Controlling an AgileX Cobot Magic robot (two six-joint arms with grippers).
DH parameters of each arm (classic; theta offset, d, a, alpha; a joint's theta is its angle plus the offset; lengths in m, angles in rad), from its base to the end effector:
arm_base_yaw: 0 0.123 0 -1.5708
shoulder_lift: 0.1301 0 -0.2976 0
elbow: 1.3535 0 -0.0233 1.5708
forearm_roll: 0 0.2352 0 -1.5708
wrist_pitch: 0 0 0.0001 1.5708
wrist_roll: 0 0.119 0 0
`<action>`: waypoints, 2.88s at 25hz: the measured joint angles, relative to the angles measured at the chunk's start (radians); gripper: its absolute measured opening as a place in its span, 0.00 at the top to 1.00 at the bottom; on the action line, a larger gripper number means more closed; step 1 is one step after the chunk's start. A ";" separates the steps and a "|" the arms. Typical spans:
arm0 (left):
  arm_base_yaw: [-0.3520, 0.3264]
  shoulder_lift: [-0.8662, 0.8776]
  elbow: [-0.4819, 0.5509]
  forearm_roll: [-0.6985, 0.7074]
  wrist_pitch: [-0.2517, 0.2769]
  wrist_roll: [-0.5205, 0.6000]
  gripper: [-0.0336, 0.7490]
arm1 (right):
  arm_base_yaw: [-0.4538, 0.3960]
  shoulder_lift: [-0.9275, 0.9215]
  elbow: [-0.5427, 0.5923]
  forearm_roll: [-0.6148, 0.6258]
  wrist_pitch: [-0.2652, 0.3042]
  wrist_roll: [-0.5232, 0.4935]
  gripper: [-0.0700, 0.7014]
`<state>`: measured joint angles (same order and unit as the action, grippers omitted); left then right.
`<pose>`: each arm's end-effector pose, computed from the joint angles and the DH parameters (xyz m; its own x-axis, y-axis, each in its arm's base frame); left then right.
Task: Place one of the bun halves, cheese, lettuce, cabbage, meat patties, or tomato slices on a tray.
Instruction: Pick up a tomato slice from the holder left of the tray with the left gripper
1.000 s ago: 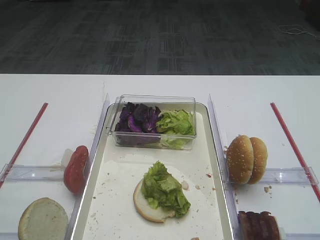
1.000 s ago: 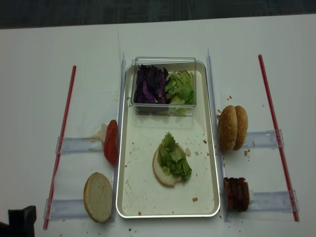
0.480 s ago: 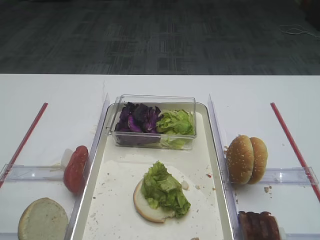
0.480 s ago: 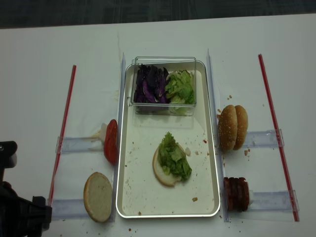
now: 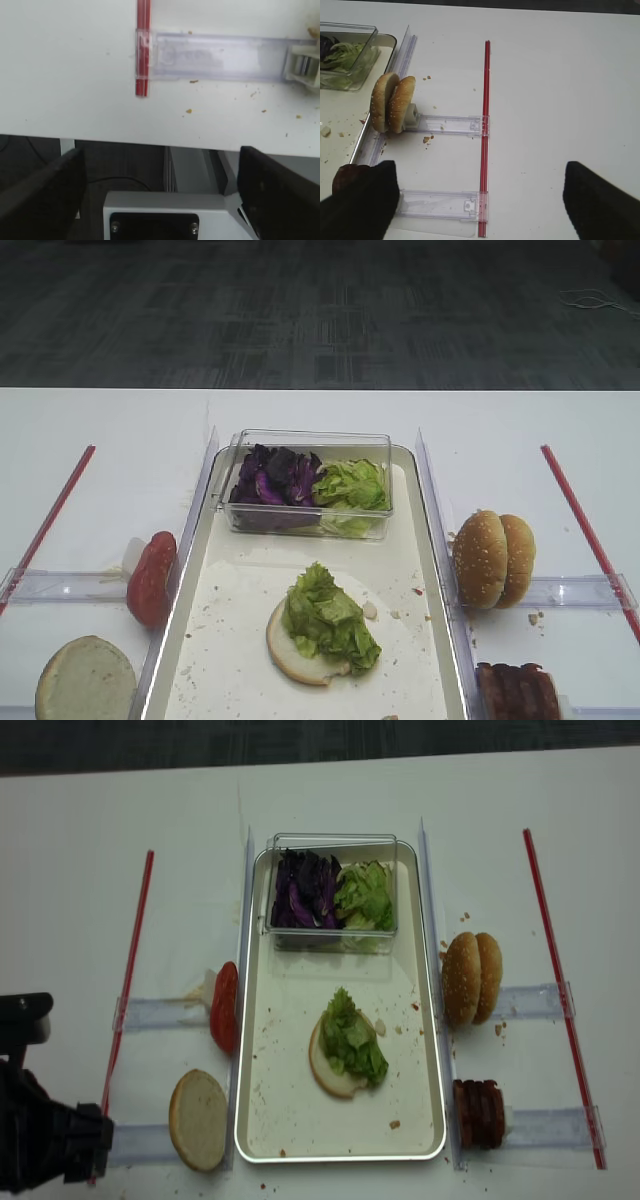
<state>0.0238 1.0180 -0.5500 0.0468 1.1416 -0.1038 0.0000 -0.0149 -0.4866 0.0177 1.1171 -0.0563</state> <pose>0.1105 0.0077 0.2099 -0.9928 -0.1078 -0.0522 -0.1098 0.9932 0.0382 -0.0102 0.0019 0.2471 -0.5028 -0.0485 -0.8630 -0.0382 0.9987 -0.0339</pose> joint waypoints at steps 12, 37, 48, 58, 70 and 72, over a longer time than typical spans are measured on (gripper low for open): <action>0.000 0.379 -0.313 0.004 -0.046 -0.001 0.19 | 0.000 0.000 0.000 0.000 0.000 0.000 0.02; 0.000 0.594 -0.521 0.003 -0.049 -0.001 0.19 | 0.000 0.000 0.000 0.000 0.000 -0.002 0.02; -0.225 0.594 -0.521 -0.005 -0.077 -0.105 0.19 | 0.000 0.000 0.000 0.000 0.000 -0.002 0.02; -0.480 0.594 -0.521 -0.009 -0.147 -0.299 0.19 | 0.000 0.000 0.000 0.000 0.002 -0.004 0.02; -0.530 0.594 -0.521 -0.007 -0.253 -0.350 0.19 | 0.000 0.000 0.000 0.000 0.002 -0.004 0.02; -0.530 0.594 -0.521 -0.006 -0.273 -0.347 0.19 | 0.000 0.000 0.000 0.000 0.002 -0.004 0.02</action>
<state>-0.5062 1.6124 -1.0707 0.0409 0.8688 -0.4507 0.0000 -0.0149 -0.4866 0.0177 1.1186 -0.0601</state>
